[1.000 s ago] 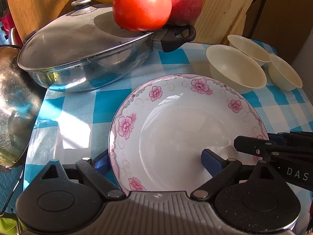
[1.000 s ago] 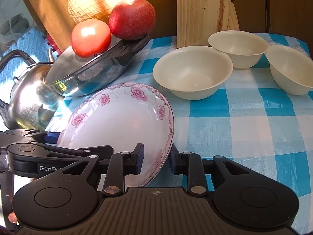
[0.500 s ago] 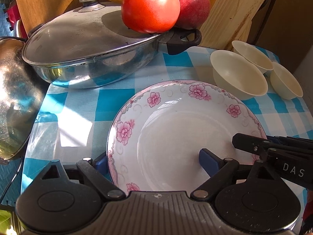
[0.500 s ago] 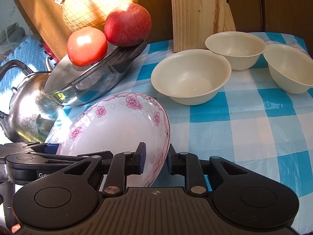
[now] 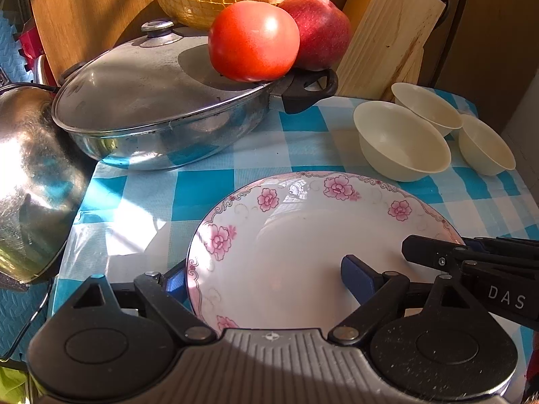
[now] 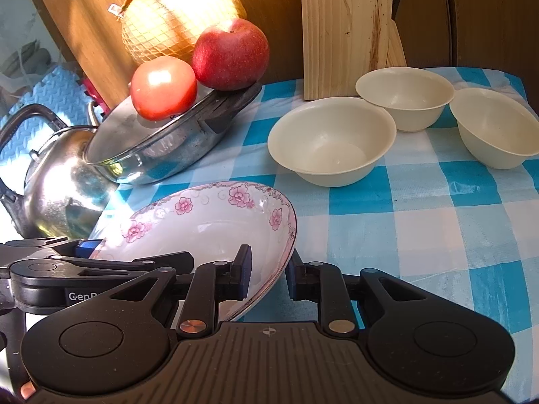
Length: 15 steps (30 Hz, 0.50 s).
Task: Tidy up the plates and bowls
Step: 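Carry the pink-flower dish with the right gripper over the plate stack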
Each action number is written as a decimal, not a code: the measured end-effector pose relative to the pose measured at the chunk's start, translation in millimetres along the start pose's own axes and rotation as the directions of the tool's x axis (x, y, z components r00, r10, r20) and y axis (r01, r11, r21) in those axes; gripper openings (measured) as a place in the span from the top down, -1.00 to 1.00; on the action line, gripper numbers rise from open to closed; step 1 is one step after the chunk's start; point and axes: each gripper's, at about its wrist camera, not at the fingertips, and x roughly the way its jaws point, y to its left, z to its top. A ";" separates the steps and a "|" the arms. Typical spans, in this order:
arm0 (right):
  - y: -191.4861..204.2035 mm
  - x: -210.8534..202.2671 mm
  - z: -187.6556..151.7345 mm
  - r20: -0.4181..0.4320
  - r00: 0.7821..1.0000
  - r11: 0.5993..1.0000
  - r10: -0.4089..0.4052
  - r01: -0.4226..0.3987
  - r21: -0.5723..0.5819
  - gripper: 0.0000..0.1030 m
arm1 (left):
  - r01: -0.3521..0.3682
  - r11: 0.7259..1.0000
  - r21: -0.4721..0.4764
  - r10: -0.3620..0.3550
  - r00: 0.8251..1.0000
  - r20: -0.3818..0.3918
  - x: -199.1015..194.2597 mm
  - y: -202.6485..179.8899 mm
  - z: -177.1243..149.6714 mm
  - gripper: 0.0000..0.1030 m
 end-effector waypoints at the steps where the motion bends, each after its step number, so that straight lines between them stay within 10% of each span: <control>1: 0.6 -1.6 -0.6 0.004 1.000 1.000 -0.002 0.002 -0.005 0.46 | 0.001 1.000 0.004 -0.001 1.000 0.005 -1.6 -1.0 -0.9 -0.63; 15: 4.8 -32.6 -10.9 0.057 0.998 1.000 -0.004 0.006 -0.028 0.46 | 0.017 1.000 0.027 -0.018 0.998 0.057 -26.8 -10.8 -12.0 -0.63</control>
